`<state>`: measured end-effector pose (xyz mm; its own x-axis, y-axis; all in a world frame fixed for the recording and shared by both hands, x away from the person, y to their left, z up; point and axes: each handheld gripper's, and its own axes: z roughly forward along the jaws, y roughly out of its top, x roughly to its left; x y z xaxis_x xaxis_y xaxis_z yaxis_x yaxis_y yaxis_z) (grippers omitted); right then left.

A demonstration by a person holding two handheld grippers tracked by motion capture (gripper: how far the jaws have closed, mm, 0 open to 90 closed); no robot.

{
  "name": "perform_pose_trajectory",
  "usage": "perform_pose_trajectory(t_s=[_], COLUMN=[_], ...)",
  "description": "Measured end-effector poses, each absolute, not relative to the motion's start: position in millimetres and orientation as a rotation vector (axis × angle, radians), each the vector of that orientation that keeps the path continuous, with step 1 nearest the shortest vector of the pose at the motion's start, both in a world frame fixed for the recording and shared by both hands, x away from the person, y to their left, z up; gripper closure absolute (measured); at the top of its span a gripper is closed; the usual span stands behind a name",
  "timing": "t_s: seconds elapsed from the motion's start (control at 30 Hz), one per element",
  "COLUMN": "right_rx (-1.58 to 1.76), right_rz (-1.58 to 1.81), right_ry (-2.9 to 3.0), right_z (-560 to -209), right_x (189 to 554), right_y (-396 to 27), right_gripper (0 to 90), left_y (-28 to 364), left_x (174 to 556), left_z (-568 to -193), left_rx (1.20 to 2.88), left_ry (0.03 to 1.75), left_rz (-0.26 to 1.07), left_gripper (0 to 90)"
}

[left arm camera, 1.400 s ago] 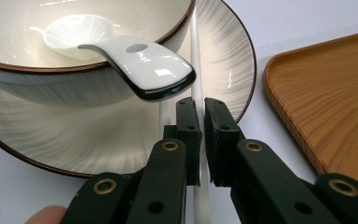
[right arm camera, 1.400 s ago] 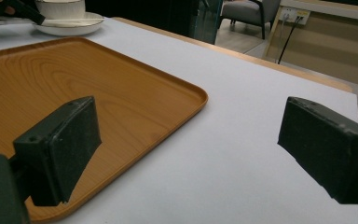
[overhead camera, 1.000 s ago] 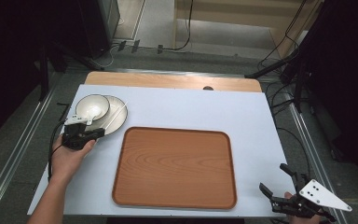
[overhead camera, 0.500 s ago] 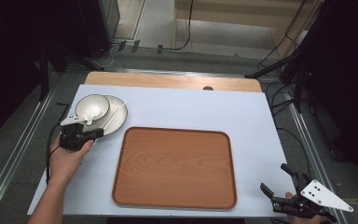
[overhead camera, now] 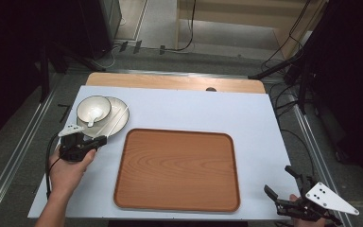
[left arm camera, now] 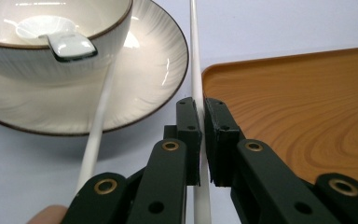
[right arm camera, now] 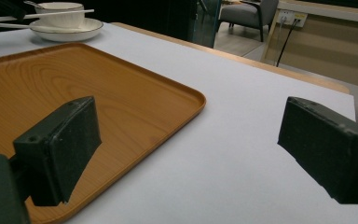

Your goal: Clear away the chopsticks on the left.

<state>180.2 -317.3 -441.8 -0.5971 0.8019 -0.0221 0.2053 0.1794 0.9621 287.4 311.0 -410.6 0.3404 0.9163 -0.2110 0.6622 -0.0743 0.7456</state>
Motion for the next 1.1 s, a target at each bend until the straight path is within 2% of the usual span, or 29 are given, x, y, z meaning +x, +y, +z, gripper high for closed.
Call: perform_pose_trajectory(t_s=[0.37,1.1], right_rx=[0.942,0.939], right_rz=[1.442,1.438], right_ry=[1.916,1.915], right_z=[-441.8,-442.3], right_x=[180.2,180.0], right_y=[-317.3,-318.3], right_gripper=[5.8,5.8], left_y=[291.1,251.2], left_x=[263.4,228.1], left_z=[-415.0,-450.6], left_rx=[1.802,1.734], left_ry=[1.405,1.539], left_rz=[0.395,0.258], left_gripper=[85.2,85.0])
